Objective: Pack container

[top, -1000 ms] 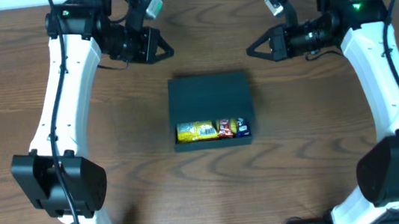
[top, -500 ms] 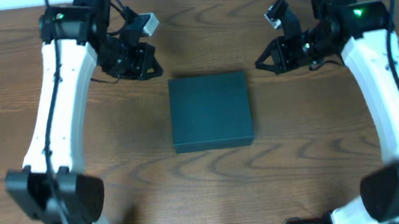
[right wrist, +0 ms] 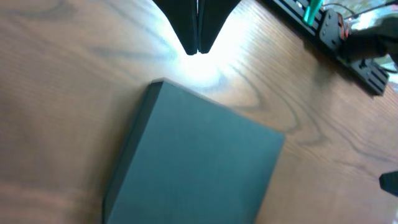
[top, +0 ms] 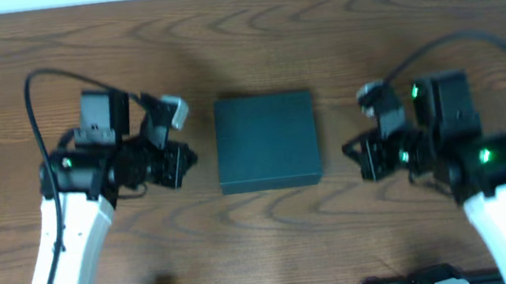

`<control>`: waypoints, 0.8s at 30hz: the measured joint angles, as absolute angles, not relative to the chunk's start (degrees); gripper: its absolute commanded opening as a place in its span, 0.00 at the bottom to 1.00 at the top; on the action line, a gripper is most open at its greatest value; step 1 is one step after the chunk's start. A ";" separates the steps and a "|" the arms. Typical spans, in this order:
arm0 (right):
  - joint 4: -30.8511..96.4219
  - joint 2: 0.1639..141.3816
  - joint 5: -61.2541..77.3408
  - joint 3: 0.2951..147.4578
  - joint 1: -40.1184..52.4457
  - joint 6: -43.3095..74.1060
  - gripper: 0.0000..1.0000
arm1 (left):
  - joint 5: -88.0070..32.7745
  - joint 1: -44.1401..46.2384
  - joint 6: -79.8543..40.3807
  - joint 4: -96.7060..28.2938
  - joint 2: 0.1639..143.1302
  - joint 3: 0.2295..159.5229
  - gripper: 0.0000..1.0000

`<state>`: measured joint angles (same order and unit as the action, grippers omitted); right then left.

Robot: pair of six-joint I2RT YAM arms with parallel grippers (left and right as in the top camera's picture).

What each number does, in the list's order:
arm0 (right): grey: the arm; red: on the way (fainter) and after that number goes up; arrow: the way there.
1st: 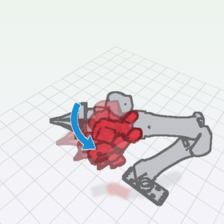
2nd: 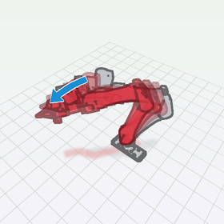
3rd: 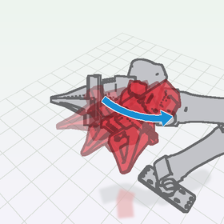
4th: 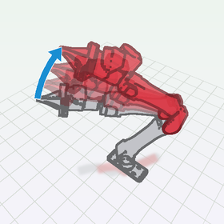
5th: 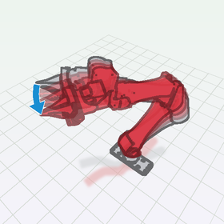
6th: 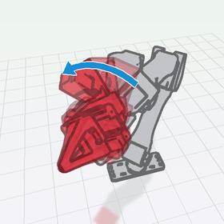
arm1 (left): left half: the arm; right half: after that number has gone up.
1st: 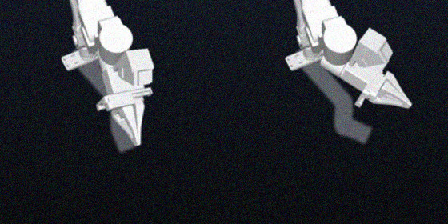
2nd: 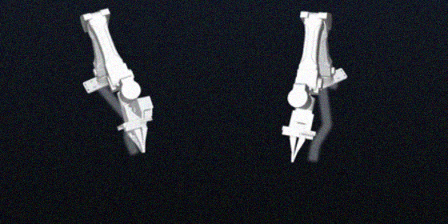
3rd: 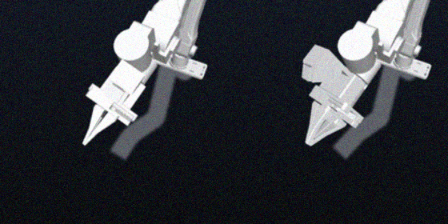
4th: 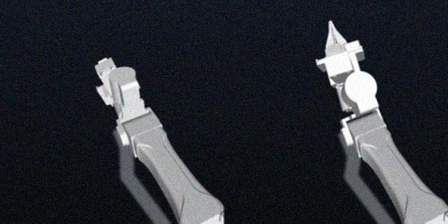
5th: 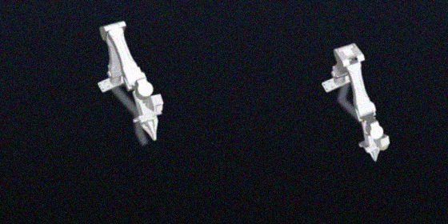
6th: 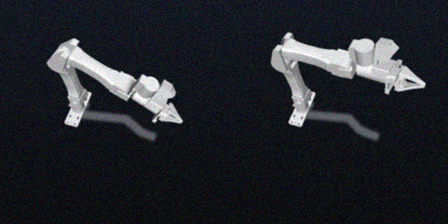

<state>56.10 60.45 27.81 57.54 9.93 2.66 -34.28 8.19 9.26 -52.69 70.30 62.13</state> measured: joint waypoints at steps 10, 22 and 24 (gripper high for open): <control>56.49 53.25 26.76 53.47 10.09 8.60 0.99 | -34.48 8.19 -3.66 -46.48 65.71 59.90 0.95; 57.60 53.56 26.46 53.45 10.09 11.53 0.99 | -31.00 8.19 -7.77 -46.48 65.71 59.90 0.95; 57.60 53.58 26.46 53.45 10.09 11.55 0.99 | -30.70 8.19 -7.77 -46.48 65.71 59.90 0.95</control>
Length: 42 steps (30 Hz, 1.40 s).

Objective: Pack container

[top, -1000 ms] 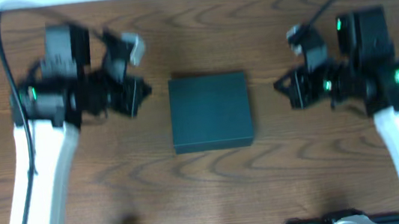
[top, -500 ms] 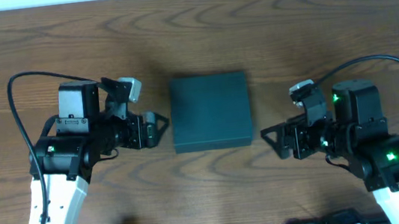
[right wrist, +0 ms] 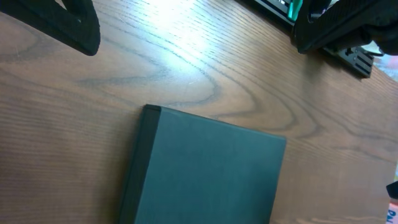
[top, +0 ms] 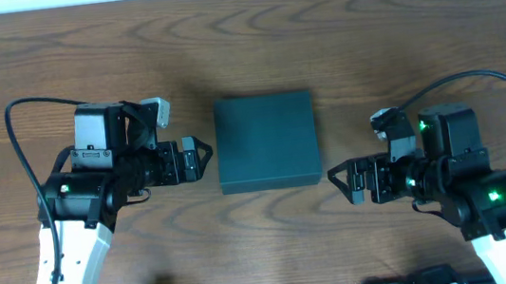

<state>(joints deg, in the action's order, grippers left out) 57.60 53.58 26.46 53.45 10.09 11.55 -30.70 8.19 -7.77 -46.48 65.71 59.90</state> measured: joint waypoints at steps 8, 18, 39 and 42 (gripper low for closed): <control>57.60 53.58 26.46 53.45 10.07 11.57 0.99 | -29.39 8.19 -7.70 -46.48 65.71 59.90 0.95; 57.60 53.63 26.44 53.43 10.09 11.57 0.99 | -15.84 8.08 -5.45 -48.53 56.01 58.08 0.95; 57.65 53.63 26.11 53.12 10.09 11.60 0.99 | -11.81 0.62 4.56 -34.44 8.10 16.27 0.95; 57.58 53.63 26.11 53.12 10.09 11.60 0.99 | -11.77 0.62 4.56 -34.39 5.08 14.52 0.95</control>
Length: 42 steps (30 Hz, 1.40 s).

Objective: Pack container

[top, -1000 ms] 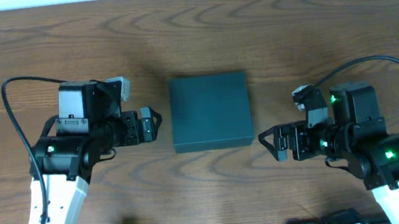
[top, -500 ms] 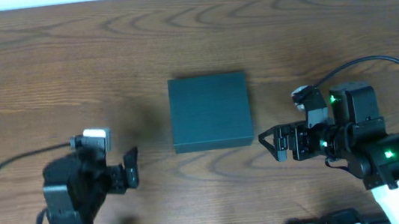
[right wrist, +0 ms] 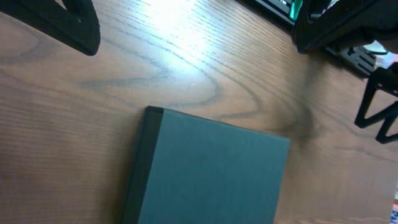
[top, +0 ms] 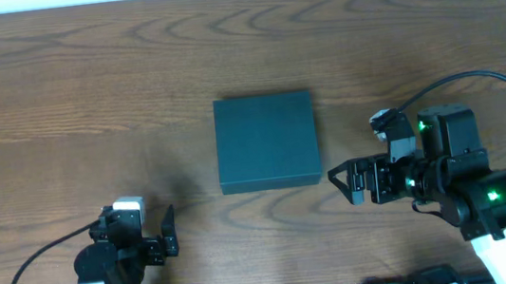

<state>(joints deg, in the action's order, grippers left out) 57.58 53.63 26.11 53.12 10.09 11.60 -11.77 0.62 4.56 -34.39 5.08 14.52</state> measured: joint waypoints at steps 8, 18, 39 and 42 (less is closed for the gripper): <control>57.63 53.63 26.09 53.12 10.09 11.60 0.99 | -11.75 0.62 4.56 -34.15 0.62 9.89 0.96; 57.63 53.63 26.11 53.12 10.09 11.60 0.99 | -11.57 0.62 4.56 -34.15 0.60 9.54 0.95; 57.63 53.63 26.09 53.12 10.09 11.60 0.99 | -11.55 0.62 4.56 -34.15 0.62 9.54 0.95; 56.40 53.25 23.33 53.08 10.11 11.27 0.99 | -11.57 0.62 4.56 -34.15 0.62 9.54 0.95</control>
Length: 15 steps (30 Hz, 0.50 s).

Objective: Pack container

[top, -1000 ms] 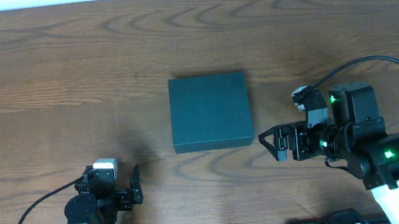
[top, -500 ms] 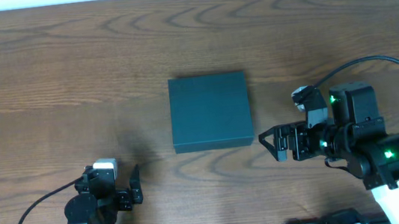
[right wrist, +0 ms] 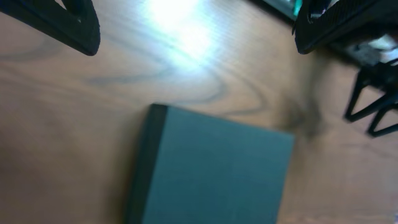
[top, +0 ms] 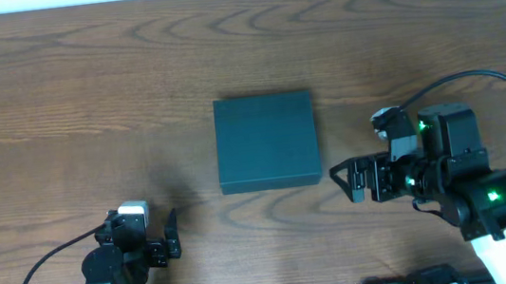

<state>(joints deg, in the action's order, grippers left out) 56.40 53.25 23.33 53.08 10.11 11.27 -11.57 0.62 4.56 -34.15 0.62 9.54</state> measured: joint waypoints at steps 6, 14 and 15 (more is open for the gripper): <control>45.43 41.28 14.37 44.27 10.37 10.87 0.99 | -11.55 0.60 4.56 -34.11 0.60 9.54 0.95; 35.03 22.24 9.32 21.80 10.37 10.68 0.99 | -11.53 0.58 4.56 -34.11 0.58 9.54 0.95; 34.83 20.38 9.15 19.57 10.37 10.70 0.99 | -11.53 0.58 4.56 -34.11 0.58 9.54 0.96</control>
<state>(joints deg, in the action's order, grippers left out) 34.83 20.38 9.15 19.57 10.37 10.70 -11.53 0.58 4.56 -34.11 0.58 9.54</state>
